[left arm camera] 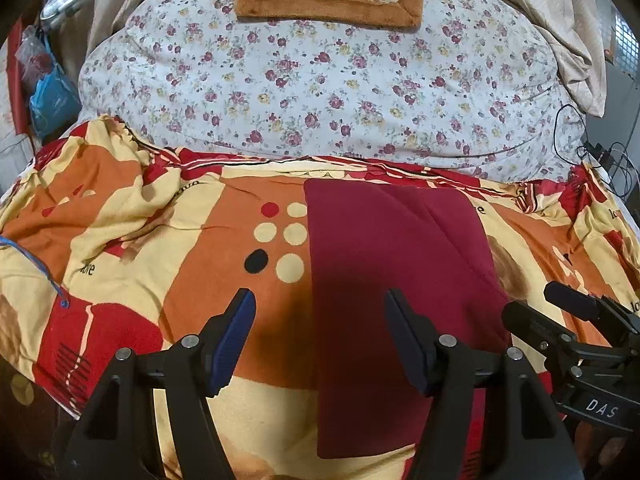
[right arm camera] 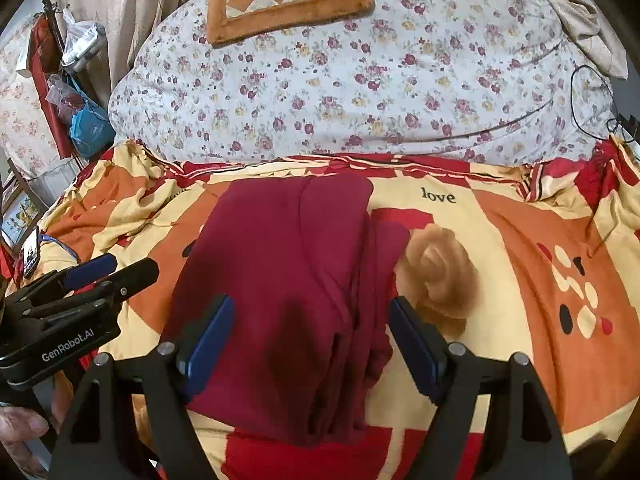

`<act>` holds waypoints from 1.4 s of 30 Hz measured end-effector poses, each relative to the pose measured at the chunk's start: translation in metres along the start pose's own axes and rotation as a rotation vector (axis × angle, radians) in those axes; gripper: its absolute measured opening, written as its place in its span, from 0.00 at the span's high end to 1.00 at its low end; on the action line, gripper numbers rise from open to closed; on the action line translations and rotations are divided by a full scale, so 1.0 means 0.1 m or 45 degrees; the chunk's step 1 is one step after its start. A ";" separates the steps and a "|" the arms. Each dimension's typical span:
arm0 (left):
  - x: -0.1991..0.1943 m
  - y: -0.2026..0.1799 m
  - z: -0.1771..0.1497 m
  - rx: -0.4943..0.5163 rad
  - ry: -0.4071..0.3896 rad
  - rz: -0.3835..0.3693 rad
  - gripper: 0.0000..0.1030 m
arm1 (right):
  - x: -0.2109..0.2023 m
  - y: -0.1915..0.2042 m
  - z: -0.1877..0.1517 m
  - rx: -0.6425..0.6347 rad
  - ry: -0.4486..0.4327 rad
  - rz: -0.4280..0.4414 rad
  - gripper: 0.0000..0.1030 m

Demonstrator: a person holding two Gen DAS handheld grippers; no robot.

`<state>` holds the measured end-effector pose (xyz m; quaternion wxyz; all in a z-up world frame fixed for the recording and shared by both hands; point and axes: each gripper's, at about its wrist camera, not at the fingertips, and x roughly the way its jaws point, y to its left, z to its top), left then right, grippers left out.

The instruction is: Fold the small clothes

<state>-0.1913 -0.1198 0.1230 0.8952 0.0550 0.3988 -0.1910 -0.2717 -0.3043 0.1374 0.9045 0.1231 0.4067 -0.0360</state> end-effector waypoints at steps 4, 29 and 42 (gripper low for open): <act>0.01 0.00 0.00 -0.001 0.001 0.000 0.45 | 0.02 0.01 0.00 -0.002 0.007 0.004 0.20; 0.10 0.00 -0.01 0.011 0.024 0.003 0.45 | 0.12 0.01 -0.01 0.014 0.036 0.004 0.20; 0.14 -0.03 0.01 0.022 0.032 -0.001 0.45 | 0.16 0.04 0.01 0.011 0.046 0.008 0.20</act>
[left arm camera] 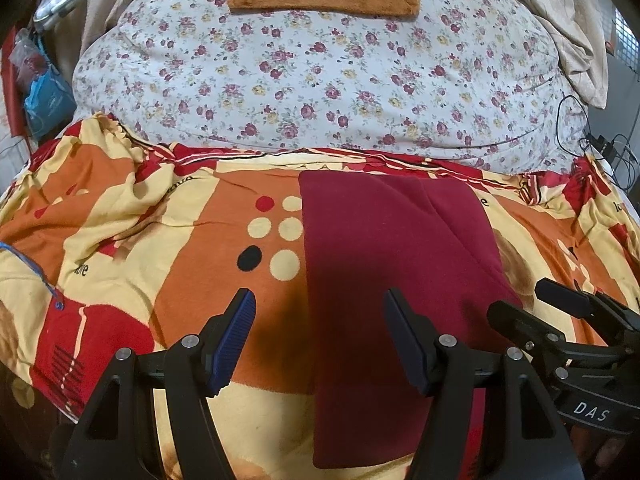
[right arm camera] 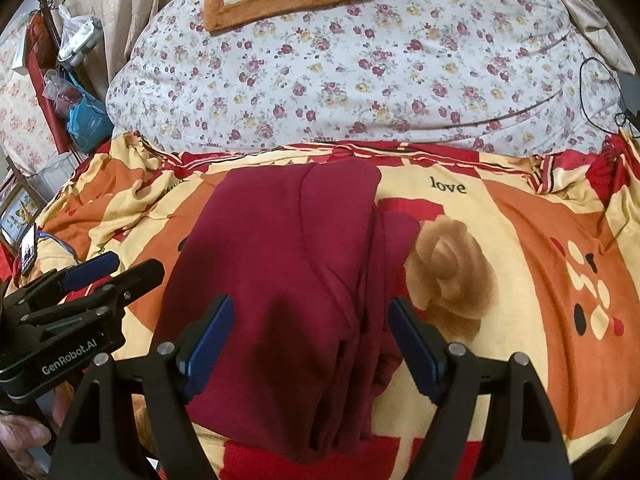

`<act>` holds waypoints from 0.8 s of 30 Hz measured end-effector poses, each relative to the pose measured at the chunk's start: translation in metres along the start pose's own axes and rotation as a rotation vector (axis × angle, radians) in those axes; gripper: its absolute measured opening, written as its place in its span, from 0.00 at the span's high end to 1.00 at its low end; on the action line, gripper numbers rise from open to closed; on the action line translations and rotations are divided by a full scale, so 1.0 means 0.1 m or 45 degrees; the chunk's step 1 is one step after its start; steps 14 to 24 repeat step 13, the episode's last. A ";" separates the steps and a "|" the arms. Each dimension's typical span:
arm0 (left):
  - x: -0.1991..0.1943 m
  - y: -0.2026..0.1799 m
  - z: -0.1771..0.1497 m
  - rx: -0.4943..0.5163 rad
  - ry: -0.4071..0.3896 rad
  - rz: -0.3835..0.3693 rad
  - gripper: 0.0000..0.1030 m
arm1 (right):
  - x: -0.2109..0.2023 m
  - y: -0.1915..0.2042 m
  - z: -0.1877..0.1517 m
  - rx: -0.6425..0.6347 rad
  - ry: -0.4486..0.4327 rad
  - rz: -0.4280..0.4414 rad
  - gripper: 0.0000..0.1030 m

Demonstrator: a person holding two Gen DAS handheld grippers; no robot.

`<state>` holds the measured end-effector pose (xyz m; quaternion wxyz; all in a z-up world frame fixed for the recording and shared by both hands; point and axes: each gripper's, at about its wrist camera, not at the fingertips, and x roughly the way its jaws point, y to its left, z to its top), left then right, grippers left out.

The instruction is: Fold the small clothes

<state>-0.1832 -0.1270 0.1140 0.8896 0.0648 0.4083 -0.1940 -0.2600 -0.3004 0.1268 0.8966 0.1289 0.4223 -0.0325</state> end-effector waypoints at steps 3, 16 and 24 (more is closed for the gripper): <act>0.00 0.00 0.00 -0.001 0.001 0.000 0.45 | 0.00 0.00 0.00 0.003 0.005 0.004 0.20; 0.06 0.00 0.03 -0.004 0.001 -0.015 0.45 | 0.10 -0.06 0.02 0.013 0.032 0.004 0.20; 0.06 0.00 0.03 -0.004 0.001 -0.015 0.45 | 0.10 -0.06 0.02 0.013 0.032 0.004 0.20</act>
